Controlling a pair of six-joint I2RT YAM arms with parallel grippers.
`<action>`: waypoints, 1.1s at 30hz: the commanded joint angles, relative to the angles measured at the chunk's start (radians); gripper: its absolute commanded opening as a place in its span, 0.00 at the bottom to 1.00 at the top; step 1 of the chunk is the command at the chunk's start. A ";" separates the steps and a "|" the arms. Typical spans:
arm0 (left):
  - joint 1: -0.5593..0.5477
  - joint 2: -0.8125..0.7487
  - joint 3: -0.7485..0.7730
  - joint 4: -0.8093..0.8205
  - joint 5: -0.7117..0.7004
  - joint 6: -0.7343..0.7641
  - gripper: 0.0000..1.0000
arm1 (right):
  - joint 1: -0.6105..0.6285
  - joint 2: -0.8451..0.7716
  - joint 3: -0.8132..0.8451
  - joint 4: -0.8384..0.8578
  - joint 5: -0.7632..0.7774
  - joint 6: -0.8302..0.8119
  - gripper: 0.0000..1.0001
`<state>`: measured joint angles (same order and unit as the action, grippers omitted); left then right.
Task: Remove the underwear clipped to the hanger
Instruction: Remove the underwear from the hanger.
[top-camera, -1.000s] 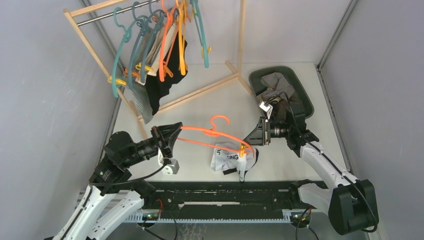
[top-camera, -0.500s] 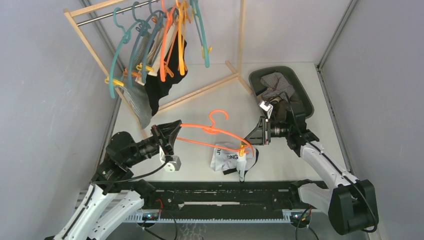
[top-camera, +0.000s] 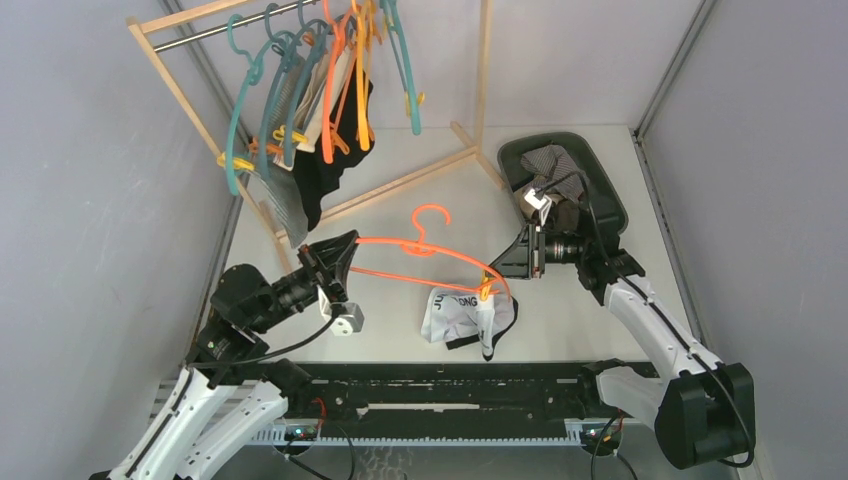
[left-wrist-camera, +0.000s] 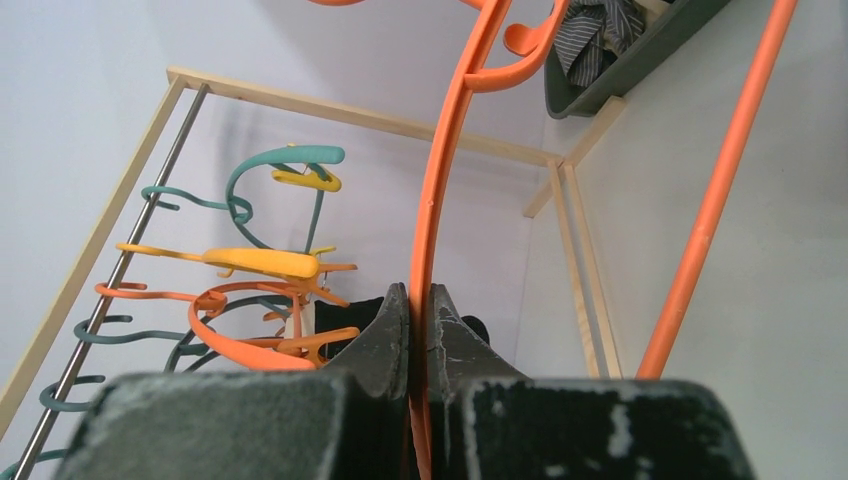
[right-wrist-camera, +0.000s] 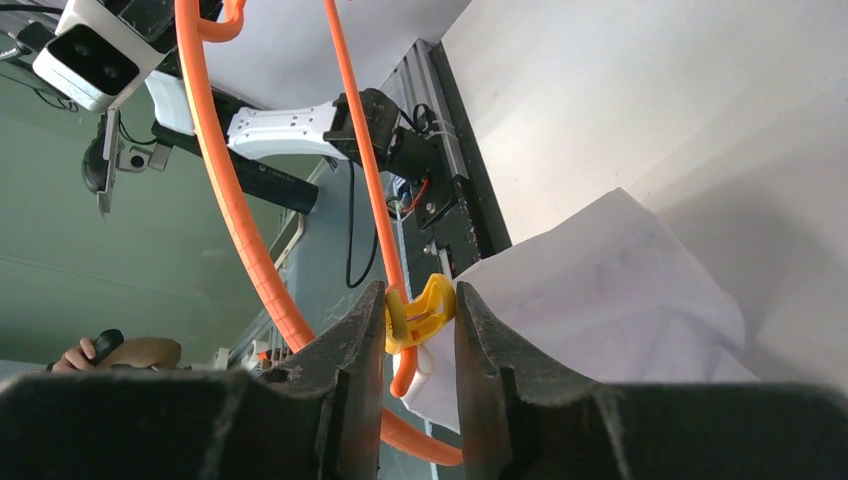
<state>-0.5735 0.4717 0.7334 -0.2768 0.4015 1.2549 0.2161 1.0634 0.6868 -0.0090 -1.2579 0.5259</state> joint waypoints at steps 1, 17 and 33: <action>0.003 -0.003 -0.008 0.084 -0.054 -0.017 0.00 | -0.001 0.000 0.047 -0.018 -0.015 -0.034 0.00; -0.003 0.011 -0.004 0.139 -0.109 -0.035 0.00 | 0.017 0.033 0.117 -0.126 0.001 -0.113 0.15; -0.003 0.005 -0.014 0.158 -0.135 -0.032 0.00 | 0.022 0.036 0.134 -0.145 0.006 -0.112 0.33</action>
<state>-0.5777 0.4816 0.7322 -0.2371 0.3374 1.2404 0.2298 1.1019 0.7647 -0.1535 -1.2381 0.4366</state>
